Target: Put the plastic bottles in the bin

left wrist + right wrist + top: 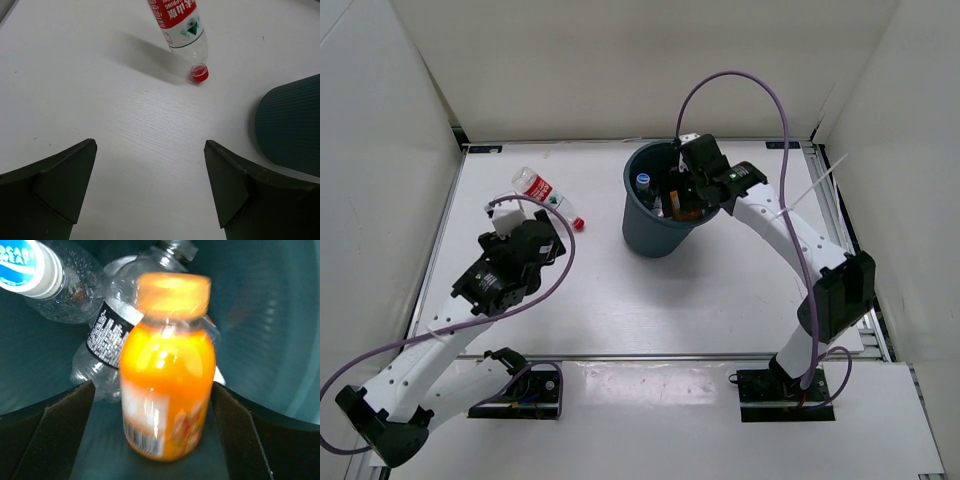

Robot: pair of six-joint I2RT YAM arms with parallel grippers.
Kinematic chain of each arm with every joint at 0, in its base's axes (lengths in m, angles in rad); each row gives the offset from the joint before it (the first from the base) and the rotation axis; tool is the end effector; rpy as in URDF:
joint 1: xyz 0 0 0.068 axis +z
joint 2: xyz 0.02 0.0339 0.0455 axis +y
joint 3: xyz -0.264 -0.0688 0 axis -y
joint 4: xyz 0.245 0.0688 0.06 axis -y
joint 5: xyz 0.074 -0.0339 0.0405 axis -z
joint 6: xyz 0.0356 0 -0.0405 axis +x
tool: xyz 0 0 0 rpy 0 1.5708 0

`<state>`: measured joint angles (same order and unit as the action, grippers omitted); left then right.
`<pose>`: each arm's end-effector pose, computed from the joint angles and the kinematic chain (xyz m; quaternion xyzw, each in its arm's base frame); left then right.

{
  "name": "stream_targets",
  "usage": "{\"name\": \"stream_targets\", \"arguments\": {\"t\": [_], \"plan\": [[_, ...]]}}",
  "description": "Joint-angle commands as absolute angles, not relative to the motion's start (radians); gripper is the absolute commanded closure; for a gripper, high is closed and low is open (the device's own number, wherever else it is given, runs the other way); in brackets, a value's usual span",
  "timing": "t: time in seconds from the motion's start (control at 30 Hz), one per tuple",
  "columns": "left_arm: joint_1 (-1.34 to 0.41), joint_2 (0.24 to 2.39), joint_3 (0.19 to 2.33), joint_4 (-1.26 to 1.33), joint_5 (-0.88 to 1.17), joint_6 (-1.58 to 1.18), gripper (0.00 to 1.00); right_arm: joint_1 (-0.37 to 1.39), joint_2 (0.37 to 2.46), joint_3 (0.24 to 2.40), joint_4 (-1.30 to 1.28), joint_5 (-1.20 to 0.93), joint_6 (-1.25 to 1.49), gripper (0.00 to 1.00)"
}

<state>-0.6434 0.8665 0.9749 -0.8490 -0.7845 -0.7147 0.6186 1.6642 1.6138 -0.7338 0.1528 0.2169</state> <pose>0.1426 -0.0755 0.3339 -0.1842 0.8395 0.0382 0.5097 0.3043 0.2099 0.3468 -0.1551 0.9083 0.0906 0.3779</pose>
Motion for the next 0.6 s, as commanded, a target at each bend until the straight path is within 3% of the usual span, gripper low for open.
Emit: {"name": "stream_targets", "arguments": {"t": [0.0,0.3,0.43,0.57], "plan": [[-0.640,0.890,0.979,-0.833,-0.831,-0.722,0.00,0.626,1.597,1.683,-0.770,0.210,0.213,0.00],[-0.483,0.997,1.015,-0.822,-0.757,-0.830,0.00,0.655,1.597,1.931,-0.862,0.241,0.202,0.00],[-0.327,1.217,1.156,-0.801,-0.591,-0.854,0.00,0.673,1.583,2.009,-0.900,0.250,0.202,0.00],[-0.200,1.427,1.324,-0.822,-0.549,-0.902,0.00,0.706,1.528,2.000,-0.910,0.232,0.202,0.00]]}}
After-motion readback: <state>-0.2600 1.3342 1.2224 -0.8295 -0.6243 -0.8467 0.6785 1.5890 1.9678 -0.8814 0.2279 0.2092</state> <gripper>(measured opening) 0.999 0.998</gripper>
